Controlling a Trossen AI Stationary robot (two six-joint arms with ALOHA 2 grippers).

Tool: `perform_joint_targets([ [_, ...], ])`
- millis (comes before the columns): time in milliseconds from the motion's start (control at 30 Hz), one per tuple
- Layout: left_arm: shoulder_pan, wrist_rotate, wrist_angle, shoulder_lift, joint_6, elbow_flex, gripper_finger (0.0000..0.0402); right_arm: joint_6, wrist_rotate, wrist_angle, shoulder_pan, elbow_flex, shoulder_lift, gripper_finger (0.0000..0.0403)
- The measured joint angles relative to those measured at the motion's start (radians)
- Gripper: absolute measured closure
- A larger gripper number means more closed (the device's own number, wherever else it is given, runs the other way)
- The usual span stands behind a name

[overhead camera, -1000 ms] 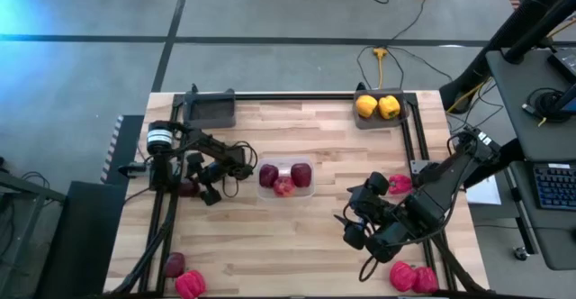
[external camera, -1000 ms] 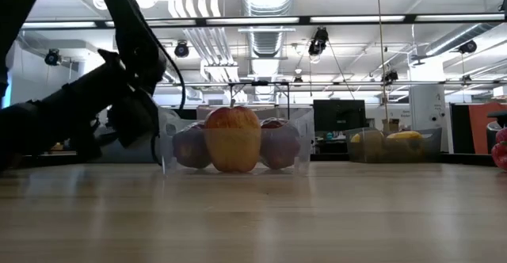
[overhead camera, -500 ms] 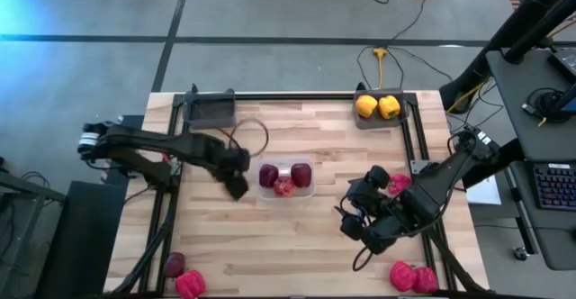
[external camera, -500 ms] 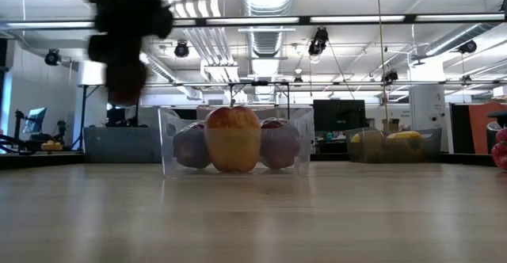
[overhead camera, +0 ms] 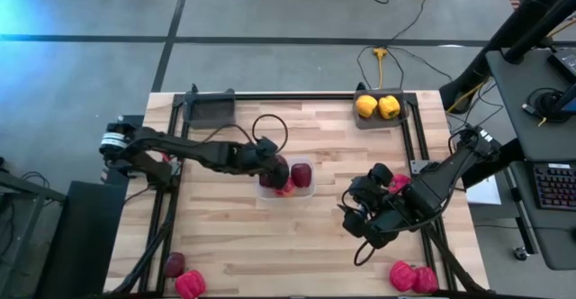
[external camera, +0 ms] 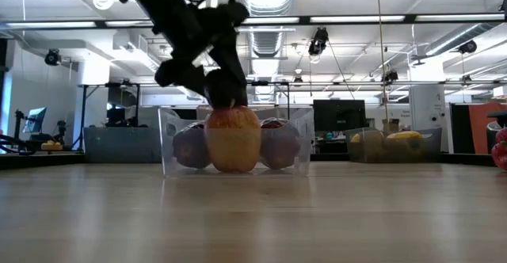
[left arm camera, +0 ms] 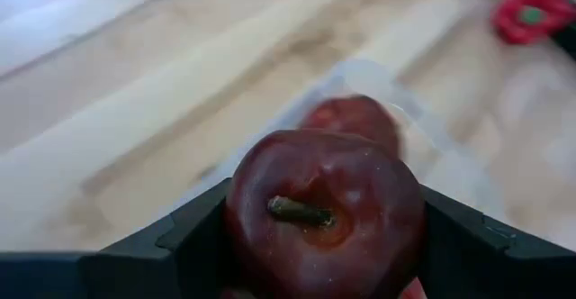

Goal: Sort produce into baskets
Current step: Put the red apple into the transparent bin

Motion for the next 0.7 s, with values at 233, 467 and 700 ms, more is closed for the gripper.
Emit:
perform_joint_targets([
  [233, 0.001, -0.035, 0.025, 0.060, 0.041, 0.016, 0.0093, 0.017, -0.034, 0.007, 0.007, 0.000, 0.001, 0.0028],
  [467, -0.018, -0.016, 0.023, 0.026, 0.090, 0.019, 0.0042, 0.017, -0.047, 0.008, 0.008, 0.000, 0.001, 0.0028],
  [700, -0.240, 0.006, -0.160, -0.218, 0.103, 0.023, 0.0043, -0.005, -0.052, 0.015, 0.009, 0.000, 0.002, 0.0028],
])
